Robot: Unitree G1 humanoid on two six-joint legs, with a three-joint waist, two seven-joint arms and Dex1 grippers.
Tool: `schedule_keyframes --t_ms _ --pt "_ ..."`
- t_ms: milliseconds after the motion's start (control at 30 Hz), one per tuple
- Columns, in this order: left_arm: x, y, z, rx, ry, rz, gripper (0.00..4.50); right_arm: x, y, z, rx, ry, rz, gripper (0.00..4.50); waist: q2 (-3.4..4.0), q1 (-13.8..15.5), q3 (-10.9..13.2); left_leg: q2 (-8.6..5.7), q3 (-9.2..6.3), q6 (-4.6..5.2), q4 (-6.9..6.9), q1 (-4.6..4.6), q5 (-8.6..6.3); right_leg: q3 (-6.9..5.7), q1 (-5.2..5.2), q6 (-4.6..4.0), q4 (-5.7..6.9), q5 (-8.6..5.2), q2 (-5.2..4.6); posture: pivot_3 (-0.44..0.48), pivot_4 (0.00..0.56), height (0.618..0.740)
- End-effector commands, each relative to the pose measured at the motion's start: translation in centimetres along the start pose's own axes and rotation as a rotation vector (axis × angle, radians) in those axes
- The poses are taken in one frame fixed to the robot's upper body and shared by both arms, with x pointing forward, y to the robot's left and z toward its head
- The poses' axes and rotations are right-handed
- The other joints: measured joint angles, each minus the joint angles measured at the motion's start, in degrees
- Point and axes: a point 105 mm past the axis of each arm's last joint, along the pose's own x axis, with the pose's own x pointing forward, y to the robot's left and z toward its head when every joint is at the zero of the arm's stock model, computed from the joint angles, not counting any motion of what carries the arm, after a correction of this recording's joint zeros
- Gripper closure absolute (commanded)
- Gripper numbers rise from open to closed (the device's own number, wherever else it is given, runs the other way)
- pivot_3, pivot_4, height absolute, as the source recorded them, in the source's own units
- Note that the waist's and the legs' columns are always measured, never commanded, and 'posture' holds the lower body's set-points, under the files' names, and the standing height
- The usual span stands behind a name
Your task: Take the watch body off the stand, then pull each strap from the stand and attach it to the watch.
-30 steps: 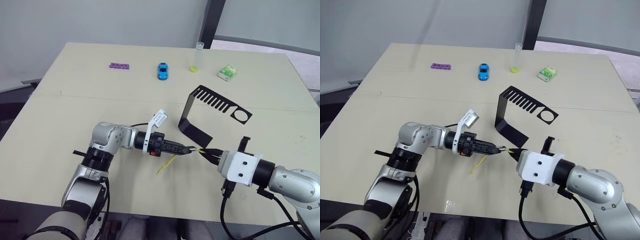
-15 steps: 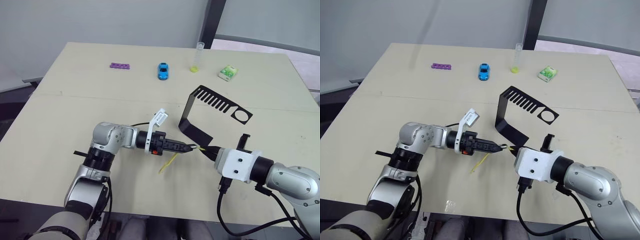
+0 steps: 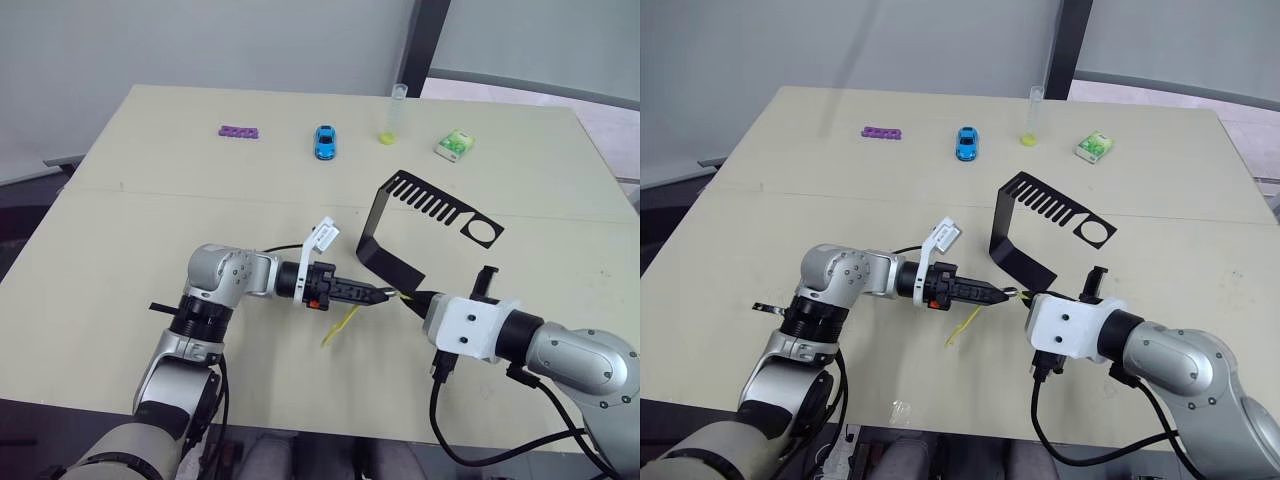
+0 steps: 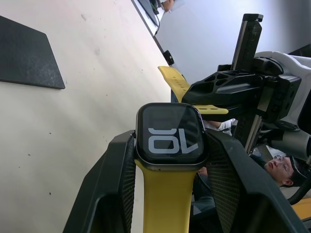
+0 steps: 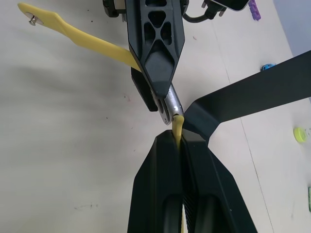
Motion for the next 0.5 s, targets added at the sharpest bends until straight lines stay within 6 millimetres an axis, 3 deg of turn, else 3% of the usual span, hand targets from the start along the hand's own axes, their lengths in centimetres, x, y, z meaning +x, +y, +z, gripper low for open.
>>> schedule_keyframes --t_ms 33,500 --pt "1.23 -2.45 0.69 0.063 0.001 -0.107 2.91 -0.17 0.05 1.5 -0.056 -0.047 -0.005 4.5 0.0 0.0 0.0 0.0 0.0 0.0 0.0 0.0 0.0 0.0 0.0 0.0 0.0 0.0 0.0 0.0 0.15 0.74" --pt "1.48 -2.87 0.86 0.065 -0.004 -0.108 2.91 0.14 -0.05 1.57 -0.057 -0.042 -0.006 4.5 0.0 -0.02 0.0 0.0 -0.01 0.0 0.0 0.0 0.0 -0.01 0.0 0.0 0.0 0.0 0.0 0.0 0.15 0.74"
